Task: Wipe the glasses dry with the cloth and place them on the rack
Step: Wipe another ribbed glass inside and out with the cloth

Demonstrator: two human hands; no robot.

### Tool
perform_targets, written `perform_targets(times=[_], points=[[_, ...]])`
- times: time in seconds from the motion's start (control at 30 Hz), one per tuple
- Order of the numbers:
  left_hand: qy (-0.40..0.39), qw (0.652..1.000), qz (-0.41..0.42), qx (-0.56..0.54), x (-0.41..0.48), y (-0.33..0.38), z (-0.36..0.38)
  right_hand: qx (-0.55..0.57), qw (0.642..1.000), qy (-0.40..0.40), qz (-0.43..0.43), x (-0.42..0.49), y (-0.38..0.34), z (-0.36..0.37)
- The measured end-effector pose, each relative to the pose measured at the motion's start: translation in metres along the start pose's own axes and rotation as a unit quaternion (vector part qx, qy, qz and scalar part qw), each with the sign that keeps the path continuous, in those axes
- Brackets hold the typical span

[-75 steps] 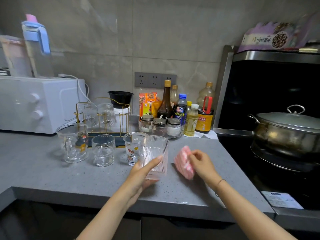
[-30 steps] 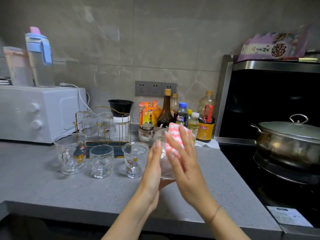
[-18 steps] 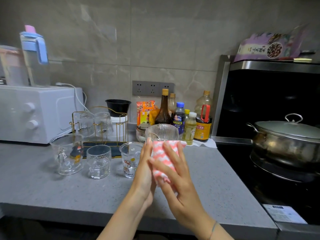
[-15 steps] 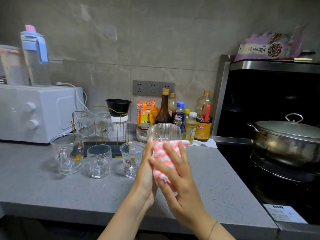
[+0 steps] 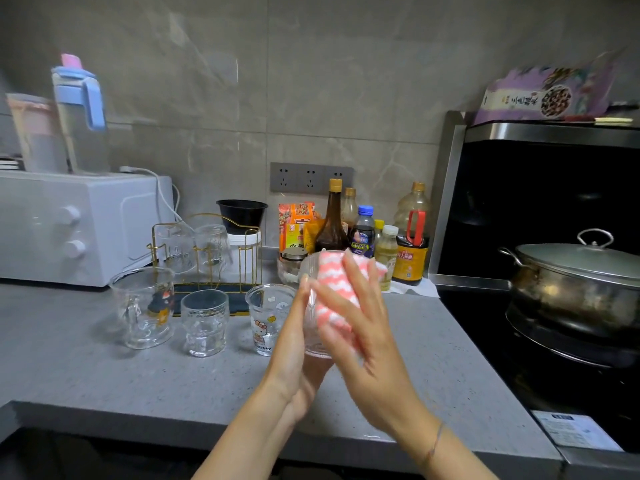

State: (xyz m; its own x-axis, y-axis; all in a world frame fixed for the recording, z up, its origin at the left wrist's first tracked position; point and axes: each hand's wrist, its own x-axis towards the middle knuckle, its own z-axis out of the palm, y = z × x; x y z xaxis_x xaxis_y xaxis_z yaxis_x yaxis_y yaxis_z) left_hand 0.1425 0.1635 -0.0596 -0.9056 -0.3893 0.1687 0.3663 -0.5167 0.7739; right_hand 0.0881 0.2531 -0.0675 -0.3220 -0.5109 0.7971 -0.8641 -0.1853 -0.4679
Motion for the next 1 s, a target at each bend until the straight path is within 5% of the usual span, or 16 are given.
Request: perform_targets(times=[0.2,0.5,1.0], points=[[0.005,0.999,-0.029,-0.036,0.004,-0.002,-0.003,0.104,0.985,0.133,0.033,-0.009,-0.004,0.016],[0.006,1.000,-0.008,0.018,-0.004,0.003,-0.005,-0.034,0.999,0.036,0.023,0.020,0.000,-0.001],[-0.006,1.000,-0.016,-0.009,-0.004,0.015,-0.008,0.010,1.000,0.009,-0.006,-0.021,-0.005,0.023]])
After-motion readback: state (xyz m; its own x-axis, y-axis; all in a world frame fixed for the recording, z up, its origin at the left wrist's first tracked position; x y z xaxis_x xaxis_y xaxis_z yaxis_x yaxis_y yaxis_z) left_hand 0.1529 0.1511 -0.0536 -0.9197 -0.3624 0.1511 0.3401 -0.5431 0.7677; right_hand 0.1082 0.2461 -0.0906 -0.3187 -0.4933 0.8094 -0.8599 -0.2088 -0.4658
